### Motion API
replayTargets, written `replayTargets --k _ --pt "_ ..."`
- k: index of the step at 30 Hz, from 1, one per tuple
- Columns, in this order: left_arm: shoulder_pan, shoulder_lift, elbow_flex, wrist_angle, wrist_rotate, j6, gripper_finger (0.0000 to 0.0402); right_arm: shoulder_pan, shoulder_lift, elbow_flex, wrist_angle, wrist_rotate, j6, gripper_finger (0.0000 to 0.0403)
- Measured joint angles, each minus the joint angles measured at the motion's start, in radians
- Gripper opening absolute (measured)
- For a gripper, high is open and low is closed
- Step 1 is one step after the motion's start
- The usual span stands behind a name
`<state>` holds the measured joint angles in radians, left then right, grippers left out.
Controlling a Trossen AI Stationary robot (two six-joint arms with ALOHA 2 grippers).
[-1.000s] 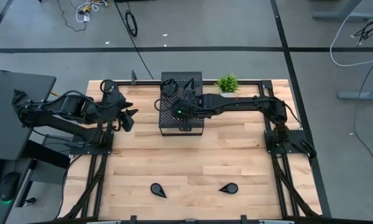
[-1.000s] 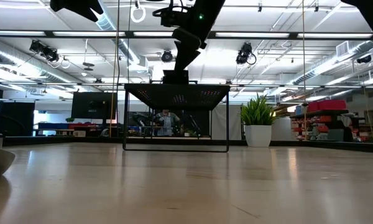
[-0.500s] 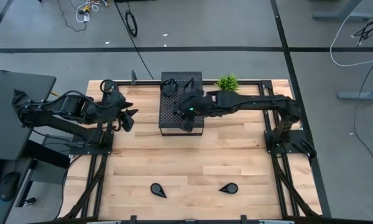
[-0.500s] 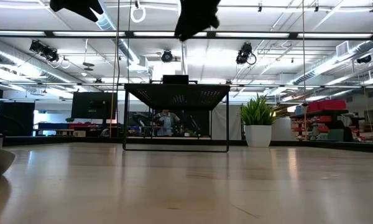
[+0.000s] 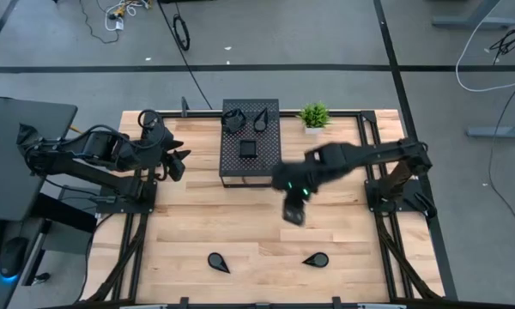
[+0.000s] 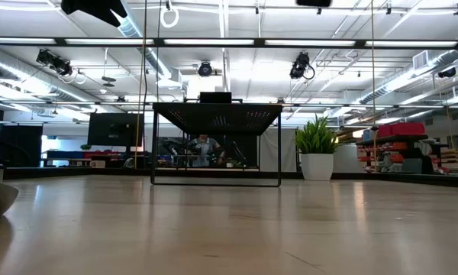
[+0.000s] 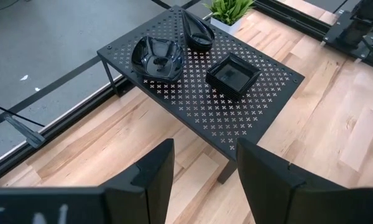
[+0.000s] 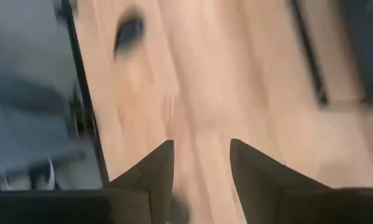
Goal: Pick & Place Mini shaped plates
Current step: Stack the drop shaped plate on top of the drop shaped plates on the shelf
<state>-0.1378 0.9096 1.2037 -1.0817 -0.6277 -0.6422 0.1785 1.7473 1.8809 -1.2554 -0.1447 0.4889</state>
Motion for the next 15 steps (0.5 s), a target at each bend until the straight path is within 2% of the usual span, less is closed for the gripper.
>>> replayTargets --k 4,6,10,15 --pt "0.000 0.000 0.000 0.000 0.000 0.000 0.0177 0.105 -0.003 -0.092 -0.063 -0.020 0.004 0.0158" --pt "0.000 0.000 0.000 0.000 0.000 0.000 0.0177 0.145 -0.012 -0.170 -0.037 -0.078 0.003 0.0158" --pt "0.000 0.000 0.000 0.000 0.000 0.008 0.0177 0.198 -0.029 -0.367 0.064 -0.190 -0.018 0.0158" --pt "0.000 0.000 0.000 0.000 0.000 0.002 0.0177 0.239 -0.029 -0.573 0.271 -0.204 -0.093 0.0158"
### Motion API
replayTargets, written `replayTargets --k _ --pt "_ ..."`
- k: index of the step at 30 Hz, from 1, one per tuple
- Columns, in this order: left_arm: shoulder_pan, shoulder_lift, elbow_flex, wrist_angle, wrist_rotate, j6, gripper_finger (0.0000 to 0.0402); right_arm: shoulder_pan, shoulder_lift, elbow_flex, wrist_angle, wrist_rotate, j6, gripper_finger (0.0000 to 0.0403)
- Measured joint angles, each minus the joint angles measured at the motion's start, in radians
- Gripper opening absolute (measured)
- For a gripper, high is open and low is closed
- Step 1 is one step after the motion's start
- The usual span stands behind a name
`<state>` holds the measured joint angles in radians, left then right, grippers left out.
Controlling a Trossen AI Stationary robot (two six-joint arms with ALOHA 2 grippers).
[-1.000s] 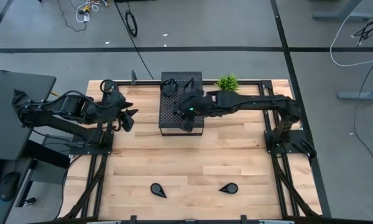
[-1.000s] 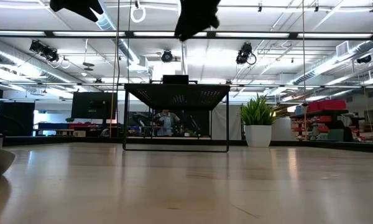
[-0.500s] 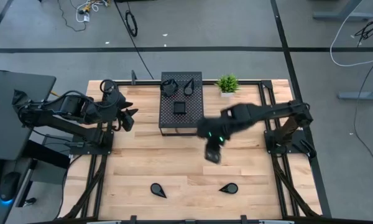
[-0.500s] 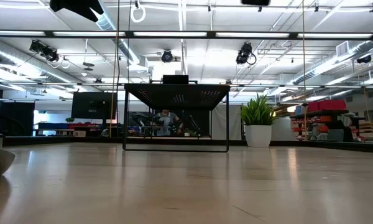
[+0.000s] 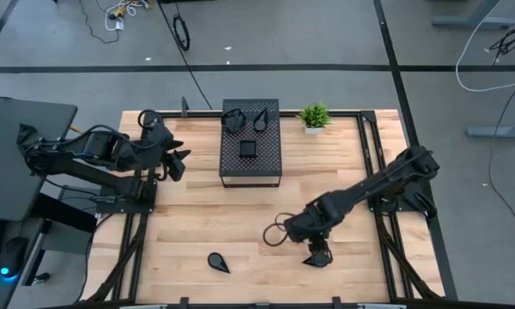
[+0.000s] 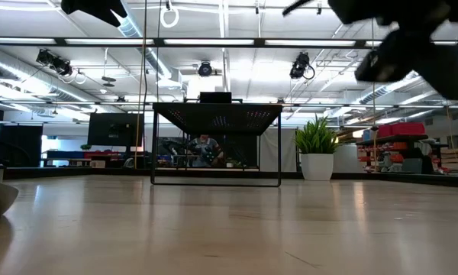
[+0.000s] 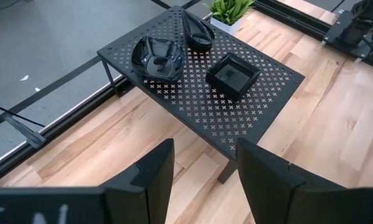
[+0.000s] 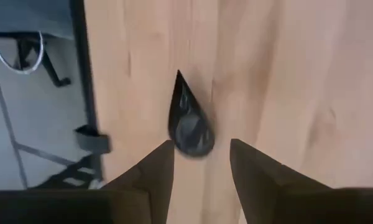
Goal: Pick & Place Mini shaped plates
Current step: Stack the drop shaped plate on top of the drop shaped plates on the shelf
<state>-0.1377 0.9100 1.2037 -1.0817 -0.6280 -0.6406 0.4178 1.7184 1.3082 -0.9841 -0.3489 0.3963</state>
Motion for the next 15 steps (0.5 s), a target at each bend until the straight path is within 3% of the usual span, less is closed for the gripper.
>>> replayTargets --k 8,15 --pt "0.000 0.008 0.000 0.000 -0.083 -0.029 0.0177 0.046 0.000 -0.241 0.357 0.000 -0.035 0.0158" --pt "0.001 0.050 -0.001 0.019 -0.085 -0.030 0.0177 0.082 0.000 -0.350 0.463 0.037 -0.047 0.0157"
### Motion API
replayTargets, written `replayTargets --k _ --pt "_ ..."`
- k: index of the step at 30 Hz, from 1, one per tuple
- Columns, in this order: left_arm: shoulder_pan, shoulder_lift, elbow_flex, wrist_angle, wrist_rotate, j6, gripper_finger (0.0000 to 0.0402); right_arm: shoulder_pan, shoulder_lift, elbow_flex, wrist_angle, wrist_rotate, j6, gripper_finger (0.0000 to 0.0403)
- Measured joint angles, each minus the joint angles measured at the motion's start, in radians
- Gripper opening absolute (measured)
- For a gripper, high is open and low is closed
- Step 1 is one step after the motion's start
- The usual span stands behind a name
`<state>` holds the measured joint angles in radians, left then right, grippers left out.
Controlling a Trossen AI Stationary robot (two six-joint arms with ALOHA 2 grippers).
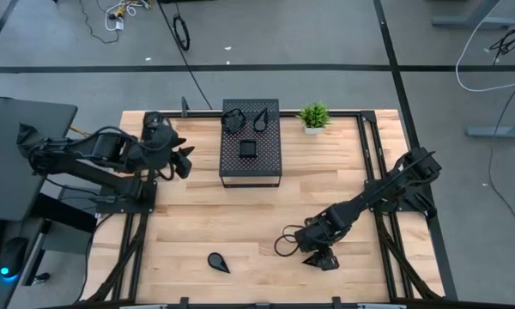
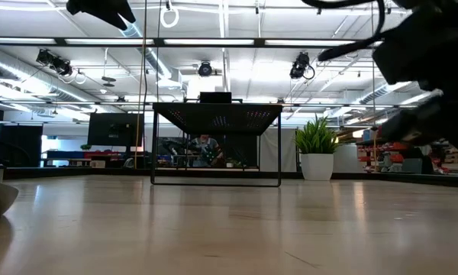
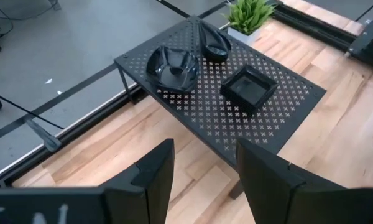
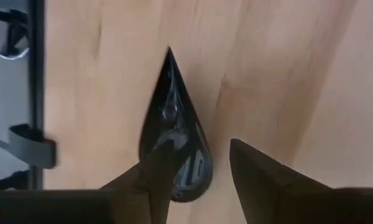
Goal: Pick & Place Mini shaped plates
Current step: Stack the drop shaped plate on top of the drop shaped plates on the shelf
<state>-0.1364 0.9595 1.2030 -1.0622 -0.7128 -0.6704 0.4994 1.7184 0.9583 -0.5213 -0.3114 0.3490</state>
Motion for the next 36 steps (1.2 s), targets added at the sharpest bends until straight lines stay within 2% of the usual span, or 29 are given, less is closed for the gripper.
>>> replayTargets --k 7,14,17,22,27,31,36 --pt "0.000 0.077 0.000 0.012 0.010 0.001 0.0177 0.030 0.000 -0.055 0.029 0.007 -0.001 0.0118" --pt "0.000 0.139 0.000 0.022 0.076 0.002 0.0177 0.061 0.000 -0.059 0.046 0.006 0.048 0.0031" --pt "0.000 0.148 0.001 0.022 0.096 0.003 0.0177 0.061 -0.001 -0.054 0.048 0.005 0.174 0.0006" --pt "0.000 0.147 0.001 0.023 0.108 0.032 0.0177 0.046 -0.047 -0.006 0.054 0.005 0.431 0.0005" --pt "0.000 0.137 0.001 0.025 0.108 0.037 0.0177 -0.018 -0.144 0.069 0.103 0.027 0.703 0.0004" --pt "0.000 0.130 0.001 0.033 0.108 0.039 0.0177 -0.103 -0.220 0.138 0.168 0.119 0.851 0.0002" --pt "-0.002 0.131 0.001 0.077 0.109 0.091 0.0177 -0.248 -0.244 0.323 0.077 0.340 0.825 0.0001"
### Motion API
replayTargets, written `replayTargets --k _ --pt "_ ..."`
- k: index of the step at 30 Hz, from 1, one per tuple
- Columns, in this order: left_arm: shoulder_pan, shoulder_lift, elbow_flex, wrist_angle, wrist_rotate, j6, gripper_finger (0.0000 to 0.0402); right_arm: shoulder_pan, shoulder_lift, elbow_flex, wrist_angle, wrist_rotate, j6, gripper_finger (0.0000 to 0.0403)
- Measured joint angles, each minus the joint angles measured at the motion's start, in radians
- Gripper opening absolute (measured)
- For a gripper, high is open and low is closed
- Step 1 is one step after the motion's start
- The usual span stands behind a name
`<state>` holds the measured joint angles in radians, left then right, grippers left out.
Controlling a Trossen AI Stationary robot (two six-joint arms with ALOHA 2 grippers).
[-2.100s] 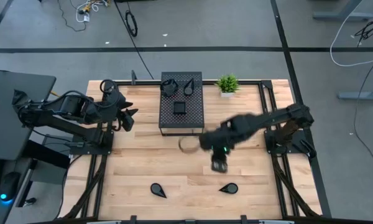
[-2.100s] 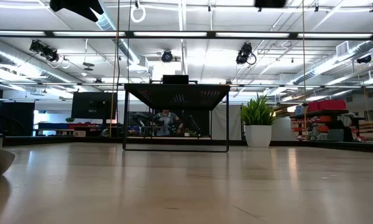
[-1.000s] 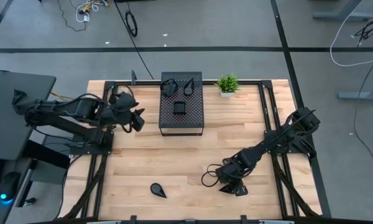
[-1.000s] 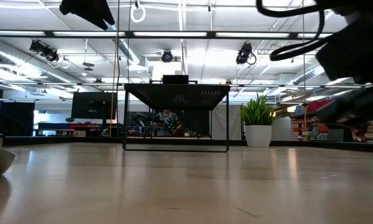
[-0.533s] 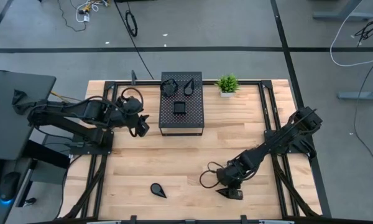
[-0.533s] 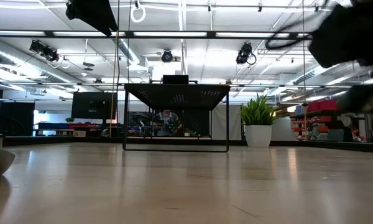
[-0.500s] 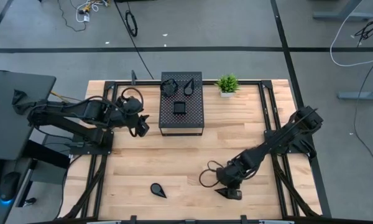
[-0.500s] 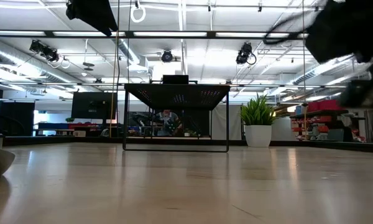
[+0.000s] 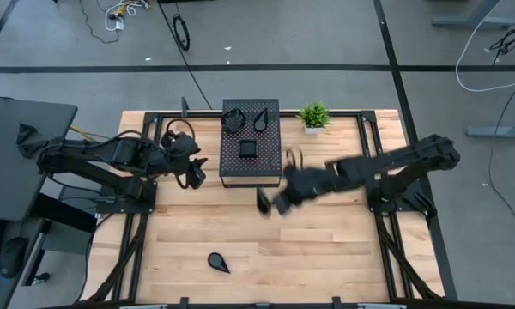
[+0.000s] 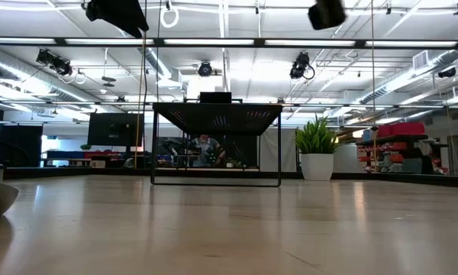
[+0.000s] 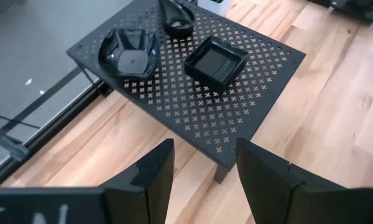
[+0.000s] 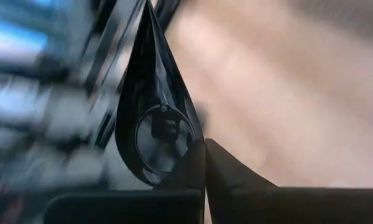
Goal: Pick & Place Mini shaped plates
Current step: Stack the drop shaped plate on top of the drop shaped plates on the shelf
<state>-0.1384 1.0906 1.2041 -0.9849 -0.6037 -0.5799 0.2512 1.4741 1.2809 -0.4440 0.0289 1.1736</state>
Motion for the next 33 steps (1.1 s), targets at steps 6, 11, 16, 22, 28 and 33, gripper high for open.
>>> replayTargets --k 6,11,16,22,28,33 --pt "0.000 0.000 0.000 0.018 0.006 0.016 0.0177 -0.224 0.057 0.201 -0.179 0.246 -0.049 0.0001" --pt "0.000 0.000 0.000 0.017 0.008 0.017 0.0177 -0.439 0.127 0.220 -0.173 0.277 -0.096 0.0000" --pt "0.000 0.000 0.000 0.017 0.008 0.024 0.0177 -0.580 0.204 0.220 -0.164 0.223 -0.134 0.0000" --pt "0.000 0.000 0.000 0.017 0.014 0.024 0.0177 -0.631 0.273 0.220 -0.119 0.118 -0.123 0.0000" --pt "0.000 0.000 0.000 0.017 0.015 0.025 0.0177 -0.631 0.299 0.219 -0.111 0.158 -0.048 0.0003" --pt "0.000 0.000 0.000 0.018 0.022 0.026 0.0177 -0.632 0.305 0.220 -0.112 0.168 -0.029 0.0023"
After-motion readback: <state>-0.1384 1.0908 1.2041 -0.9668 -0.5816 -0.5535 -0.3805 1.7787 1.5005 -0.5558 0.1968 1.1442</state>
